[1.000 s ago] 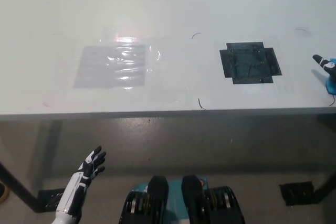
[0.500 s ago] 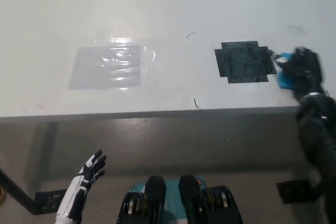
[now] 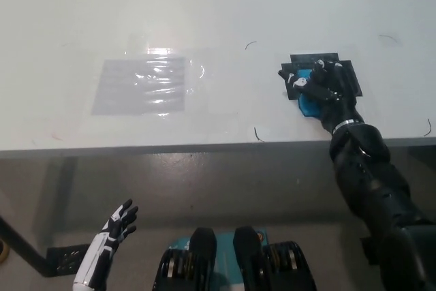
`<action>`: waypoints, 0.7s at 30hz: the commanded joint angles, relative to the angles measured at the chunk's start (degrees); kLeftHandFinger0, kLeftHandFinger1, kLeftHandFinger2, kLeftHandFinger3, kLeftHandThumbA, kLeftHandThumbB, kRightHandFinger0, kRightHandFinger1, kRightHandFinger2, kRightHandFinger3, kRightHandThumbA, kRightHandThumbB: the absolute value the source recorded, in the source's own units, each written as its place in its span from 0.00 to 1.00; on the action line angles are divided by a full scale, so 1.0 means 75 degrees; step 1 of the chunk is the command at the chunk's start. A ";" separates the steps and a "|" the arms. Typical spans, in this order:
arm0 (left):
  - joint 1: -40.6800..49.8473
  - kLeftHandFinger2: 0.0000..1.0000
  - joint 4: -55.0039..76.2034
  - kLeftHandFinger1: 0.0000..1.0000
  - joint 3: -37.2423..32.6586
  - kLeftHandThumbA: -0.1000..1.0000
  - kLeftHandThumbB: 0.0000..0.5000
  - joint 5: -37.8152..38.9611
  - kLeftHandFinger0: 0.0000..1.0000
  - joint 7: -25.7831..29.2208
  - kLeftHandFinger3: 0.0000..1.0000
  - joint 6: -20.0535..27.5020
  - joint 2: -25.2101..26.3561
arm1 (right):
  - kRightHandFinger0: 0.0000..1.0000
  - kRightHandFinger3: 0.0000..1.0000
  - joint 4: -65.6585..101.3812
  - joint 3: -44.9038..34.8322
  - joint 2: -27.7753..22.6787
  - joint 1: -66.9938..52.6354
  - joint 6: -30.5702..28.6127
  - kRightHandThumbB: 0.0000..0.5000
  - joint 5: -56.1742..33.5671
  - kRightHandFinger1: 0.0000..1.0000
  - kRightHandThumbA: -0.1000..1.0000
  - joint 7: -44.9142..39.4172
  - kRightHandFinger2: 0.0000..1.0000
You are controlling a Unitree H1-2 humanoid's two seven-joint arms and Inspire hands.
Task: A soft sponge is kept on the balc marked spot on the table infront of the robot and it uses its right hand fist to press down on it and drrags it across the table in a back and forth manner twice to clean it
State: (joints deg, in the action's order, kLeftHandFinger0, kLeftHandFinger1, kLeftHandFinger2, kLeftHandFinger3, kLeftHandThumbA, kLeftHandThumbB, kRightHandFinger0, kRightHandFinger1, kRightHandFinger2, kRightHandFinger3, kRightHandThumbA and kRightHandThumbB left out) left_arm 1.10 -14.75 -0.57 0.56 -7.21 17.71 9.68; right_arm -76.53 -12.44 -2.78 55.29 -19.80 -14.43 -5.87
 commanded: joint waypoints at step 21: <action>-0.0187 1.00 -0.0004 1.00 0.0064 1.00 1.00 0.0090 1.00 -0.0007 1.00 0.0188 -0.0006 | 1.00 1.00 0.8251 0.0673 -0.0605 0.0275 0.2536 0.85 -0.1364 1.00 1.00 -0.1224 1.00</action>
State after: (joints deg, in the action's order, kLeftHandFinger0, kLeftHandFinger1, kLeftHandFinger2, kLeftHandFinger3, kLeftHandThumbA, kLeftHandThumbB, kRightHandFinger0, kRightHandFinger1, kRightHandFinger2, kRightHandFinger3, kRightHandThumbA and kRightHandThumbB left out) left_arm 1.08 -16.13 -0.43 0.71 -7.21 17.67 9.56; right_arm -60.00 -10.15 -3.79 51.43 -18.19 -14.29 -8.90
